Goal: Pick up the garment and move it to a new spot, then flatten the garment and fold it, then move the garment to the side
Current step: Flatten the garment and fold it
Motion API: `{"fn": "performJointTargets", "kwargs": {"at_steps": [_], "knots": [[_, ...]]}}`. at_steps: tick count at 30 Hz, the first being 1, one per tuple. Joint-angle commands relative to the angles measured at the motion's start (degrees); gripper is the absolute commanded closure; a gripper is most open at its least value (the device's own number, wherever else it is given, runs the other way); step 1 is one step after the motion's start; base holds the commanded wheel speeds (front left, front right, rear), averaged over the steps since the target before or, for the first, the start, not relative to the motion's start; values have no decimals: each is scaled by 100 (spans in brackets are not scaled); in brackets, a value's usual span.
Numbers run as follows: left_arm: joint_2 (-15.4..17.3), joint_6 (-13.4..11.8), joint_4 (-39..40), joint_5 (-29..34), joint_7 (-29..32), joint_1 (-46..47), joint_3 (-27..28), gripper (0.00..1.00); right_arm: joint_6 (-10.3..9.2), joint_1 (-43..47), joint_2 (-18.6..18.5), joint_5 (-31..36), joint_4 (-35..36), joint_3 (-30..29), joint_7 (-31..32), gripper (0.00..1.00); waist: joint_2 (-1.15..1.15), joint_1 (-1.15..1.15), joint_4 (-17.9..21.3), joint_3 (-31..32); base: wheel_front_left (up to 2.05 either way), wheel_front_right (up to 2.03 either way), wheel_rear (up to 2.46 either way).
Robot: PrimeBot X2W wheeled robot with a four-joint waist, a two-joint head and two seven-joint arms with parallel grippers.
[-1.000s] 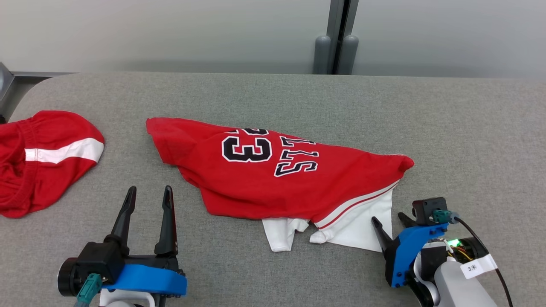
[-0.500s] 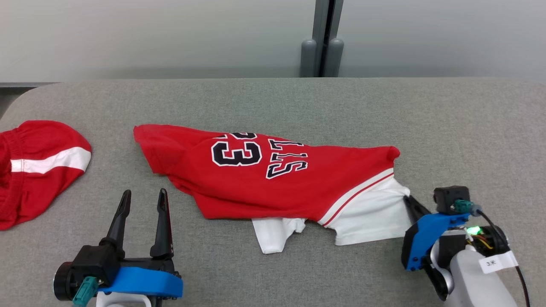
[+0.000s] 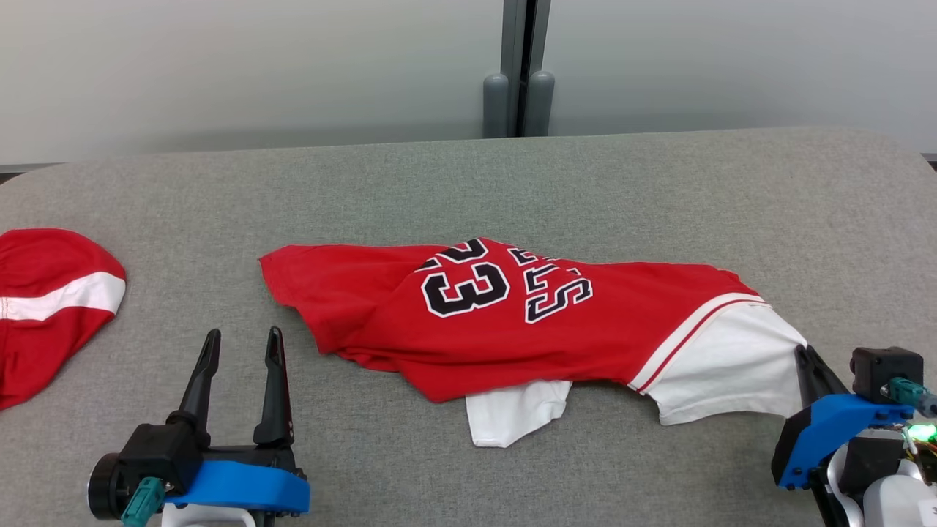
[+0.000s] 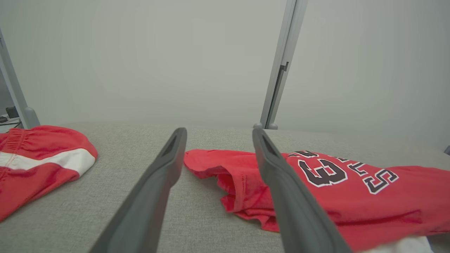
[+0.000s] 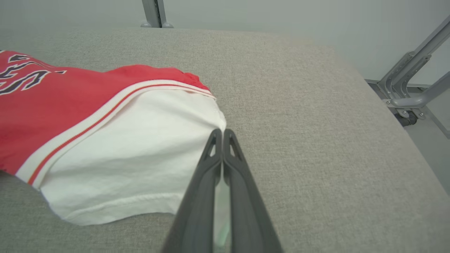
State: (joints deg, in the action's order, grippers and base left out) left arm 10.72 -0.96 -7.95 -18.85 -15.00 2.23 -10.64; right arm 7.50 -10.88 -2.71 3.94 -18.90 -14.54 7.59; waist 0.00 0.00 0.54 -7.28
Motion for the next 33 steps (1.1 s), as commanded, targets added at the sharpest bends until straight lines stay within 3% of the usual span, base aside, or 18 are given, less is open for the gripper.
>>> {"fn": "performJointTargets", "kwargs": {"at_steps": [1,2,9,22,33], "knots": [[0,31,-20,28,-26,-15,-3,0,-1,122,-33,-55,141,-11,15,69,0,0,13,1,0,0,0],[0,30,-27,28,-26,-7,-8,0,-1,170,-34,-57,233,-24,-15,0,0,0,19,2,0,0,0],[-4,41,-117,11,-25,-2,-26,0,0,370,-32,-251,607,91,-451,0,0,0,32,46,0,0,0],[-52,88,-294,7,-26,-119,7,0,0,819,-32,-939,1088,698,-1892,0,0,0,36,261,0,0,0],[43,61,-590,63,138,-4,-42,0,0,882,-32,-1045,1222,904,-1824,0,0,0,79,134,0,0,0]]}}
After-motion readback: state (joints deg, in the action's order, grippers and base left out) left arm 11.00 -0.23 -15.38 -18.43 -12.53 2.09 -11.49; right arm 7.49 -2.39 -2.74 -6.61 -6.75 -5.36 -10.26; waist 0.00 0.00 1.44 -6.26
